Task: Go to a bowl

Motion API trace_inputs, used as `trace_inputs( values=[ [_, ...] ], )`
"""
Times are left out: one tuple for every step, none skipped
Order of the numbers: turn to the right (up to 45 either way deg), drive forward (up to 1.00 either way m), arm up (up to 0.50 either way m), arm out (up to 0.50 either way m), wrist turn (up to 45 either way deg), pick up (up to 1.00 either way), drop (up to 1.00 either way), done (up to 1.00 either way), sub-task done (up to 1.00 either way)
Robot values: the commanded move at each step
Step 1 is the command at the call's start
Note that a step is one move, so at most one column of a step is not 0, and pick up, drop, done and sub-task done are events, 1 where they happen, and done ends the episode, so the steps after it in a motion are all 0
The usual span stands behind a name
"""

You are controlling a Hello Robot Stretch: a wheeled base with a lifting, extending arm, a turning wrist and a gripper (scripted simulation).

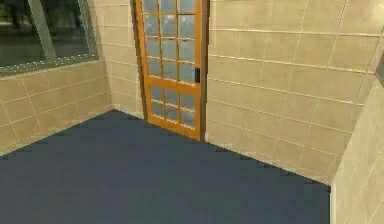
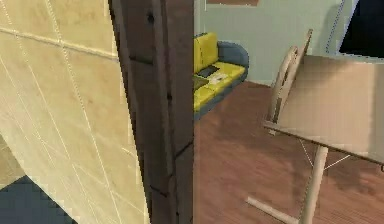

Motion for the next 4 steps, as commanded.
trace_inputs(
  values=[
    [0.0, 0.15, 0.0, 0.0, 0.0, 0.0, 0.0, 0.0, 0.0],
    [-18.0, 0.0, 0.0, 0.0, 0.0, 0.0, 0.0, 0.0, 0.0],
    [0.0, 0.25, 0.0, 0.0, 0.0, 0.0, 0.0, 0.0, 0.0],
    [-33.0, 0.0, 0.0, 0.0, 0.0, 0.0, 0.0, 0.0, 0.0]
  ],
)
